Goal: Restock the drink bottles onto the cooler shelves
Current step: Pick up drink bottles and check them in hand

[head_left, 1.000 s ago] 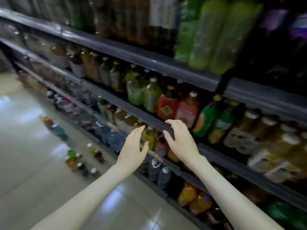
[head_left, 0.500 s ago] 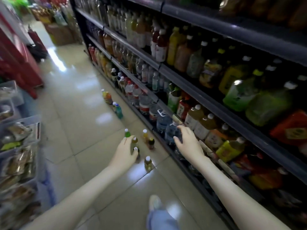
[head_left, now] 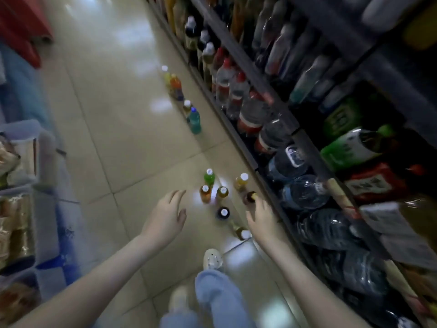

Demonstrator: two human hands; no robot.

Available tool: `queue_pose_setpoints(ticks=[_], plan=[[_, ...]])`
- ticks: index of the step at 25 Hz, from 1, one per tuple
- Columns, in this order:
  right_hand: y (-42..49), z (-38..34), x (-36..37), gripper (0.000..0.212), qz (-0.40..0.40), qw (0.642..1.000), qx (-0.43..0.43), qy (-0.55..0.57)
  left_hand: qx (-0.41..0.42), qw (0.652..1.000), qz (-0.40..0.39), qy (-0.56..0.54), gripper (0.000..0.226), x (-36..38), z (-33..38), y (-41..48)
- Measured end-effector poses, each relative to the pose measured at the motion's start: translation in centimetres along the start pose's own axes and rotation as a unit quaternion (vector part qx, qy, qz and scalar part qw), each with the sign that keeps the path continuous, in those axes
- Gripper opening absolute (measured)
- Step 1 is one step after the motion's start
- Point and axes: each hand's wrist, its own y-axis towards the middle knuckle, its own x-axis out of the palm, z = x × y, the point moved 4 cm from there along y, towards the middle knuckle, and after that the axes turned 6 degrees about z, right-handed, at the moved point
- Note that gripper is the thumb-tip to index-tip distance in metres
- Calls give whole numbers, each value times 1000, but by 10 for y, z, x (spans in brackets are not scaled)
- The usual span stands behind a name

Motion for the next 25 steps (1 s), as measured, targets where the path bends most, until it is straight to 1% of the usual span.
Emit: queue_pose_setpoints(ticks=[3,6,10,12,14,16,19,21,23,24,25], plan=[[51,35,91,47,-56,997,62,-9,-31,997,-75,-16,53,81,-49,51],[104,80,185,46,-87,991,100,-16,-23,991,-127,-28,56,178,-92,95],[160,129,296,58,-129,985,95,-55,-19,985,-166,-36,58,278,-138,128],[180,142,338,52,-146,979,108,-97,-26,983,-177,-38,59,312,-162,133],[187,144,355,40,-118,980,87,-132,-24,982,-186,-32,59,325,-176,134],[182,134,348,31,-89,988,72,-102,1,981,-193,-28,59,323,-178,136],[155,103,291,19,-37,992,115,21,51,969,-237,-51,62,295,-156,139],[133,72,220,15,-9,985,138,105,96,950,-290,-68,73,259,-123,145],[109,33,139,17,3,974,106,199,149,932,-324,-66,90,217,-83,153],[98,12,93,18,15,968,83,238,185,923,-331,-61,95,192,-56,157],[87,-8,49,17,29,960,63,271,217,917,-330,-64,95,166,-28,161]])
